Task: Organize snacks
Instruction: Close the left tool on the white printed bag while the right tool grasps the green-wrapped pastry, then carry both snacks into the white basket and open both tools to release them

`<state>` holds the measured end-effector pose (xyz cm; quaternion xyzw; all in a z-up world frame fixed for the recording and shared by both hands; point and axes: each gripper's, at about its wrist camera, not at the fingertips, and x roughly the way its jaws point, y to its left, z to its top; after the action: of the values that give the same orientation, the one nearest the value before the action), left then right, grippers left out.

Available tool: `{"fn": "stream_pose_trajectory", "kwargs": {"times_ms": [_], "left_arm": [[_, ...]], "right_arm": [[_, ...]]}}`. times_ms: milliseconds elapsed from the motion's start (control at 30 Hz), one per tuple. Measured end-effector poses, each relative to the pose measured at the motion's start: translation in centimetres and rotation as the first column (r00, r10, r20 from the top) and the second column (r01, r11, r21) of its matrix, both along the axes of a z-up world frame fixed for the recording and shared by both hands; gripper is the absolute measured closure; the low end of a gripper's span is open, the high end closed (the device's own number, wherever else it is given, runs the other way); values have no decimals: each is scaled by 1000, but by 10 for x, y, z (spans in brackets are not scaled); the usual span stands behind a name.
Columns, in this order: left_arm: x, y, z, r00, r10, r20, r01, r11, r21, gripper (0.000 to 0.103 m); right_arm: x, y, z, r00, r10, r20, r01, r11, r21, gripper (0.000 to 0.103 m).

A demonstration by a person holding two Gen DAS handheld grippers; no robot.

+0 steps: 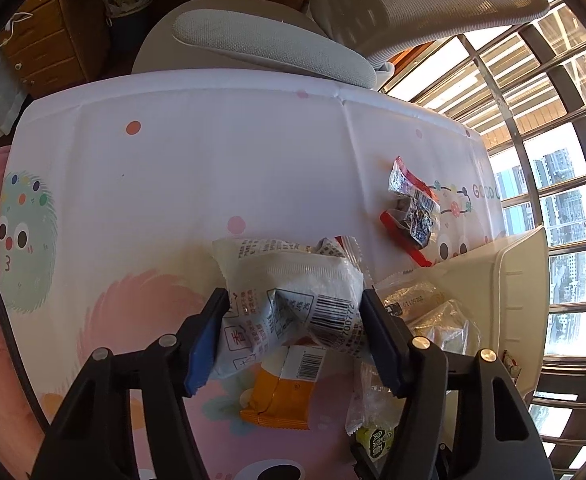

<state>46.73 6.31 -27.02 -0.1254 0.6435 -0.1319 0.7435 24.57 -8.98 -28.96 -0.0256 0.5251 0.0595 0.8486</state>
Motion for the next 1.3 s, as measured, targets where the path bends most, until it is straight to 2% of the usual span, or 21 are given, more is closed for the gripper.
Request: {"fn": "stream_pose_trajectory", "kwargs": {"times_ms": [167, 467, 700, 1000, 1300], "left_arm": [[-9, 1, 18, 999, -15, 38, 15, 1000, -4, 39], [-43, 14, 69, 992, -30, 121, 35, 999, -37, 39], [-92, 26, 110, 980, -52, 194, 60, 997, -38, 38], [-165, 40, 145, 960, -88, 267, 108, 992, -60, 38], [-240, 44, 169, 924, -133, 358, 182, 978, -105, 38]], "right_arm": [[-3, 5, 3, 1000, 18, -14, -18, 1000, 0, 67], [-18, 18, 29, 997, 67, 33, -67, 998, -4, 67], [-42, 29, 60, 990, 99, 96, -97, 995, -22, 67], [-84, 38, 96, 981, 104, 164, -98, 994, -44, 67], [-129, 29, 125, 973, 32, 227, -24, 999, -38, 67]]}}
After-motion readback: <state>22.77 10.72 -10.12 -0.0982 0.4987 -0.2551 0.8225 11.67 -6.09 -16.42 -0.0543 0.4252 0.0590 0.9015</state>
